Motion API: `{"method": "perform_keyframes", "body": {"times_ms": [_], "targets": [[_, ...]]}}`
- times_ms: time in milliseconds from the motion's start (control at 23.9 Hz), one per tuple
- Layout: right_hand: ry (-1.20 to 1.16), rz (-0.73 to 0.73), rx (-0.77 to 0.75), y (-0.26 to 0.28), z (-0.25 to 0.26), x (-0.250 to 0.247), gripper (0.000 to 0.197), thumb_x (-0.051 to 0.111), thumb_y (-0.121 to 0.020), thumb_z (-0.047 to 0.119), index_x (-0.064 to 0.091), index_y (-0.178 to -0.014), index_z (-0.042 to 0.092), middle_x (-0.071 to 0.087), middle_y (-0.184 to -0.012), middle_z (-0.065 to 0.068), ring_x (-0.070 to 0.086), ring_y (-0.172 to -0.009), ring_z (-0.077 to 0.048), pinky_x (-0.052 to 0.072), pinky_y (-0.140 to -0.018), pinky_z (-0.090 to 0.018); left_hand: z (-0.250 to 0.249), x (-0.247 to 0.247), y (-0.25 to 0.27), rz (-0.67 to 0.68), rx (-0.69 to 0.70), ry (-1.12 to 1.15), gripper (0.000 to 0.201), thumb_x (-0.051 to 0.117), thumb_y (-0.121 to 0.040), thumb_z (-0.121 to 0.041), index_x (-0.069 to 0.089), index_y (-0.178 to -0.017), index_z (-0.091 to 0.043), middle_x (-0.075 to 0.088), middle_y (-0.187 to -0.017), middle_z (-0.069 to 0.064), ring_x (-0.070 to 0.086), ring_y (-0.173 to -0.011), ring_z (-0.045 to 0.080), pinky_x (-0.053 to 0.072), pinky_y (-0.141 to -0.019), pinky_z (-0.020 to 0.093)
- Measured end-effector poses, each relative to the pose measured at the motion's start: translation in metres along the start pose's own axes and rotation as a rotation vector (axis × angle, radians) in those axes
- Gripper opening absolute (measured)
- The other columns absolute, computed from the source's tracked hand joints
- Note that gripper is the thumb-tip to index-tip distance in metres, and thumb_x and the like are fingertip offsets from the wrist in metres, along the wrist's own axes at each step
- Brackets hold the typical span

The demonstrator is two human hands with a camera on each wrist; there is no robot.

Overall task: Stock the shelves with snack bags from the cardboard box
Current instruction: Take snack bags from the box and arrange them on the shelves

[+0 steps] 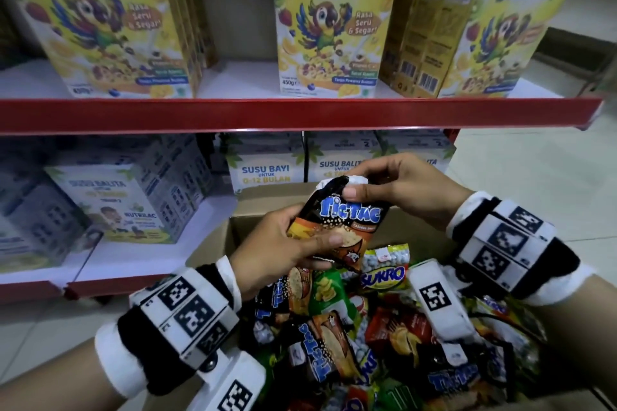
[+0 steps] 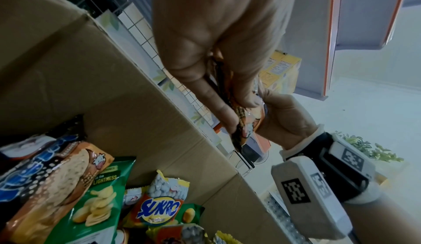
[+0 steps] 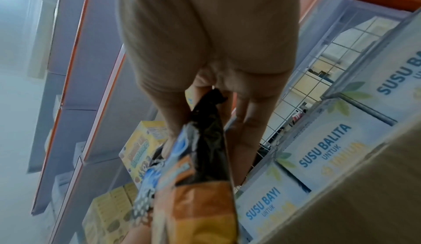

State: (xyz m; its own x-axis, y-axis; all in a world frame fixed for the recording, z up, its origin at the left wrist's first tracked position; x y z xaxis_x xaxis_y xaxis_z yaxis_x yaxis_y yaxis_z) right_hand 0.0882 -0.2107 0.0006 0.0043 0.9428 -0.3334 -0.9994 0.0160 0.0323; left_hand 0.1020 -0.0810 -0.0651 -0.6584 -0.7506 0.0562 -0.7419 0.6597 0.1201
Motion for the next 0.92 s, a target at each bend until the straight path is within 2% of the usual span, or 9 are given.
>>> {"method": "perform_keyframes", "body": {"times_ms": [126,209,377,460,544,628,711,837,921], "targets": [[-0.066,0.040,0.021,0.003,0.002,0.008,0.031,0.074,-0.067,0.033,0.074,-0.088,0.011,0.074,-0.083,-0.005,0.069,-0.074,-0.015,0.053,-0.062,-0.020,0.000,-0.002,0.001,-0.031,-0.001,-0.010,0.030,0.071,-0.077,-0.003,0.063,-0.103,-0.015,0.076,-0.087,-0.002,0.073,-0.079,0.013,0.061,-0.063,0.028],[-0.075,0.014,0.012,0.003,0.005,0.013,0.030,0.075,-0.064,0.035,0.072,-0.082,0.011,0.071,-0.076,-0.003,0.067,-0.067,-0.013,0.050,-0.057,-0.019,0.001,-0.003,0.002,-0.026,-0.004,-0.028,0.031,0.071,-0.077,-0.002,0.062,-0.103,-0.015,0.074,-0.090,-0.001,0.073,-0.077,0.011,0.060,-0.062,0.027],[-0.211,-0.115,-0.019,0.002,0.007,0.008,0.008,0.072,-0.073,0.014,0.065,-0.076,0.010,0.064,-0.062,0.002,0.058,-0.055,-0.008,0.048,-0.053,-0.017,0.001,-0.001,0.004,0.010,-0.015,0.000,0.030,0.070,-0.078,-0.002,0.061,-0.103,-0.014,0.074,-0.088,-0.001,0.073,-0.077,0.010,0.059,-0.060,0.023],[-0.364,-0.192,-0.016,0.001,0.004,0.003,0.007,0.067,-0.079,0.004,0.062,-0.076,0.009,0.062,-0.061,0.001,0.056,-0.050,-0.007,0.047,-0.050,-0.017,-0.001,0.002,0.005,0.034,-0.015,0.012,0.029,0.070,-0.077,-0.006,0.061,-0.103,-0.016,0.076,-0.087,-0.003,0.073,-0.081,0.012,0.059,-0.061,0.024],[-0.426,-0.245,-0.042,0.002,0.004,0.000,0.009,0.065,-0.081,0.002,0.061,-0.076,0.009,0.061,-0.062,0.001,0.056,-0.050,-0.006,0.047,-0.049,-0.017,-0.006,0.003,0.007,0.053,-0.014,-0.011,0.033,0.073,-0.072,-0.018,0.062,-0.103,-0.017,0.076,-0.090,-0.002,0.073,-0.084,0.015,0.060,-0.067,0.028],[-0.352,-0.235,-0.103,0.002,0.012,0.004,0.010,0.067,-0.080,0.005,0.062,-0.077,0.011,0.057,-0.064,0.000,0.055,-0.053,-0.007,0.047,-0.053,-0.017,-0.012,0.001,0.008,0.073,-0.002,-0.073,0.045,0.075,-0.062,-0.038,0.065,-0.100,-0.018,0.076,-0.094,0.000,0.073,-0.087,0.017,0.059,-0.077,0.030],[-0.245,-0.181,-0.153,0.002,0.019,0.013,0.007,0.069,-0.079,0.008,0.063,-0.078,0.012,0.054,-0.065,-0.007,0.052,-0.057,-0.011,0.046,-0.056,-0.018,-0.018,-0.001,0.008,0.083,0.033,-0.099,0.051,0.072,-0.061,-0.045,0.066,-0.101,-0.015,0.075,-0.099,0.004,0.071,-0.092,0.020,0.057,-0.084,0.031],[-0.013,-0.208,-0.207,0.001,0.019,0.015,0.005,0.071,-0.080,0.011,0.066,-0.080,0.012,0.054,-0.068,-0.023,0.050,-0.062,-0.020,0.043,-0.057,-0.027,-0.010,-0.005,0.008,0.076,0.009,-0.172,0.048,0.067,-0.070,-0.038,0.065,-0.104,-0.004,0.073,-0.103,0.012,0.069,-0.097,0.026,0.052,-0.089,0.036],[0.146,-0.280,-0.206,0.001,0.010,0.005,0.004,0.070,-0.082,0.014,0.067,-0.082,0.011,0.059,-0.073,-0.024,0.051,-0.067,-0.021,0.043,-0.063,-0.031,-0.003,-0.018,0.008,0.044,-0.014,-0.208,0.036,0.066,-0.079,-0.028,0.066,-0.105,-0.004,0.074,-0.103,0.010,0.070,-0.096,0.025,0.053,-0.087,0.034]]}}
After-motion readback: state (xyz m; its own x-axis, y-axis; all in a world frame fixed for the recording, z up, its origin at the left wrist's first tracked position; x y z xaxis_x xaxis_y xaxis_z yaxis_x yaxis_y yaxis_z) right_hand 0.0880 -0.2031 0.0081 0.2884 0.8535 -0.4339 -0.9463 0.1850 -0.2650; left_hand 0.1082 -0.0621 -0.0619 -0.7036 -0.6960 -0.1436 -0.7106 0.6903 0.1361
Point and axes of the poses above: each hand's wrist, its own y-axis away from the middle knuckle, its own x-axis out of the palm, z = x × y, the point moved 10 cm from there along -y, towards the middle knuckle
